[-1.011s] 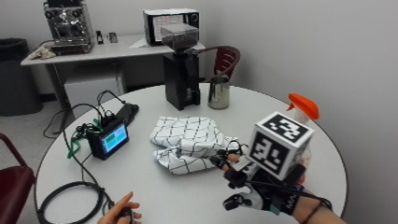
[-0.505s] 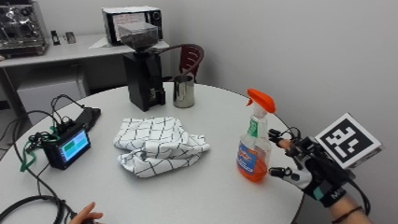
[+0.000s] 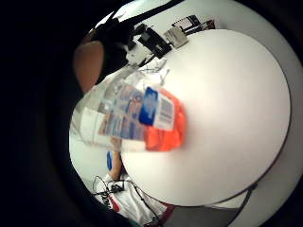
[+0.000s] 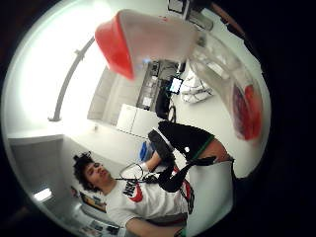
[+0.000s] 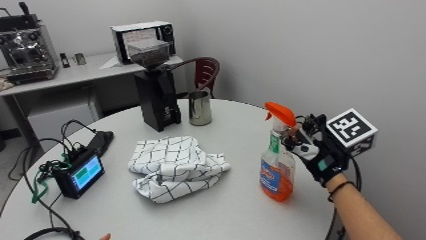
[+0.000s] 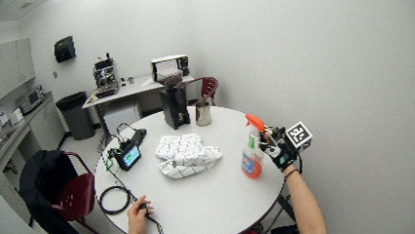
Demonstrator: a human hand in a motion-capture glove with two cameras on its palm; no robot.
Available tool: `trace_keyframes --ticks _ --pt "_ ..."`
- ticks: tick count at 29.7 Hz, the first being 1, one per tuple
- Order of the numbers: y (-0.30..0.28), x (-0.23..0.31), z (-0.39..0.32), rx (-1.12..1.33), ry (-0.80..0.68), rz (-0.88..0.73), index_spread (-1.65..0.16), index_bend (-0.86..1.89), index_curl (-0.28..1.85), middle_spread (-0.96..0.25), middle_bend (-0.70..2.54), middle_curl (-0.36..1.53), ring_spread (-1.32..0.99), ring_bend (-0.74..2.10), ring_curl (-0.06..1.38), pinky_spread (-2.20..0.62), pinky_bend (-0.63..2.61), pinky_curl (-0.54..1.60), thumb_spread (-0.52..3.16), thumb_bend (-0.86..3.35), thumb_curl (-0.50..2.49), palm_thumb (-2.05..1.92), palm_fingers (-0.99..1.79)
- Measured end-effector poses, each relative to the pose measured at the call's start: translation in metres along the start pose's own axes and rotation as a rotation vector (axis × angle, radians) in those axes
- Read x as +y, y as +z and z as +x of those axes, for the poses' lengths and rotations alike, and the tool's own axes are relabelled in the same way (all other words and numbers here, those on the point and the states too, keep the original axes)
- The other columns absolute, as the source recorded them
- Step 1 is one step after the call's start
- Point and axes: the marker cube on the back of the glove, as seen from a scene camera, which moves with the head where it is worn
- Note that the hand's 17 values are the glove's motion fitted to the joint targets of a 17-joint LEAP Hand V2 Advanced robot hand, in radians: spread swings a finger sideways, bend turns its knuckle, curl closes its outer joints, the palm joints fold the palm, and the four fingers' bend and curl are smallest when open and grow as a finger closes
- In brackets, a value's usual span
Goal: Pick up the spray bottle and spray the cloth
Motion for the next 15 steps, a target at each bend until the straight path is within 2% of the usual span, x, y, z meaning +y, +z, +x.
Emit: trace_keyframes --ticks 4,15 --pt "0.006 -0.017 -0.001 -0.073 0.004 -0.012 -0.39 0.09 0.17 -0.02 0.28 0.34 0.01 0.44 0.31 0.21 0.49 0.35 1.03 -0.01 0.29 0.53 0.47" --pt "0.018 -0.028 0.005 -0.124 0.019 0.039 -0.37 0.03 0.14 -0.11 0.57 0.43 -0.12 0.65 0.37 0.19 0.22 0.28 0.96 0.03 0.34 0.77 0.85"
